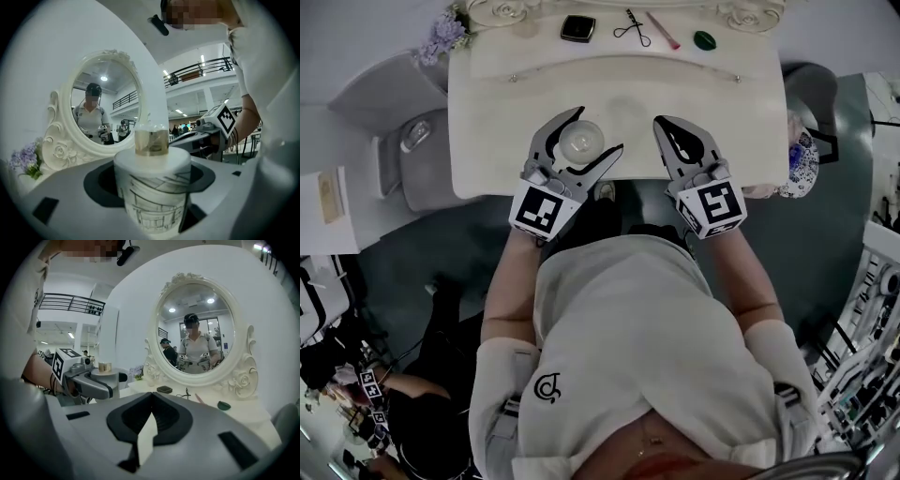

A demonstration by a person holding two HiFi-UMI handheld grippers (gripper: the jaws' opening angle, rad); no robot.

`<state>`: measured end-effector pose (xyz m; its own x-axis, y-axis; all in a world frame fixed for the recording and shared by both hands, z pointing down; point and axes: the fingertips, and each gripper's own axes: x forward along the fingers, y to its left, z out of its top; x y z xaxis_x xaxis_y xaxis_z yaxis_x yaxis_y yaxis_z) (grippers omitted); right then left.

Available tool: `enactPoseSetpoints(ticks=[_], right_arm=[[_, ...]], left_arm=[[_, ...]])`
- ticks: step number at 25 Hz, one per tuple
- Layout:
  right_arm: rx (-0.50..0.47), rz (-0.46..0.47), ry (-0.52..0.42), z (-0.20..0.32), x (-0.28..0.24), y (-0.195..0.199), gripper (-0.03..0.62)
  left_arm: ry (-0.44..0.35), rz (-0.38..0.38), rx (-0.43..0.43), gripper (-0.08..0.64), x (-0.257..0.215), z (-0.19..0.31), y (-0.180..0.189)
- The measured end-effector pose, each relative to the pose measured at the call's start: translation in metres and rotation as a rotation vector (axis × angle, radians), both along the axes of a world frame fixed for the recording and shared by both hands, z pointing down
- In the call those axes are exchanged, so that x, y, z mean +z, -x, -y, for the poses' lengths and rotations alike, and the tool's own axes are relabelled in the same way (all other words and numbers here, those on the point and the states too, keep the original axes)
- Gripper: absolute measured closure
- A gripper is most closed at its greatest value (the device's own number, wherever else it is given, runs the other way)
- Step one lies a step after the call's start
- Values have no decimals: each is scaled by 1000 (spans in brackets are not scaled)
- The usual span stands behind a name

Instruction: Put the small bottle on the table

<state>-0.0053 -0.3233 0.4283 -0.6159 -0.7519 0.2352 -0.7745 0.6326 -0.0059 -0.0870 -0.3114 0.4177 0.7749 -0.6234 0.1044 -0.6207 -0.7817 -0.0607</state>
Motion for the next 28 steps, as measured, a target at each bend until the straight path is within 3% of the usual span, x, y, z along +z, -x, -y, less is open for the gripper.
enactPoseSetpoints(ticks=[10,16,28], right_arm=[[15,-31,57,32,55,6,584],[26,-42,111,43,88,-1,584],[37,-39,174,58,120,-4,584]], left_arm=[[164,3,39,209,93,35,-8],[233,66,70,209,144,48,-18],[258,119,71,209,179,65,-21]])
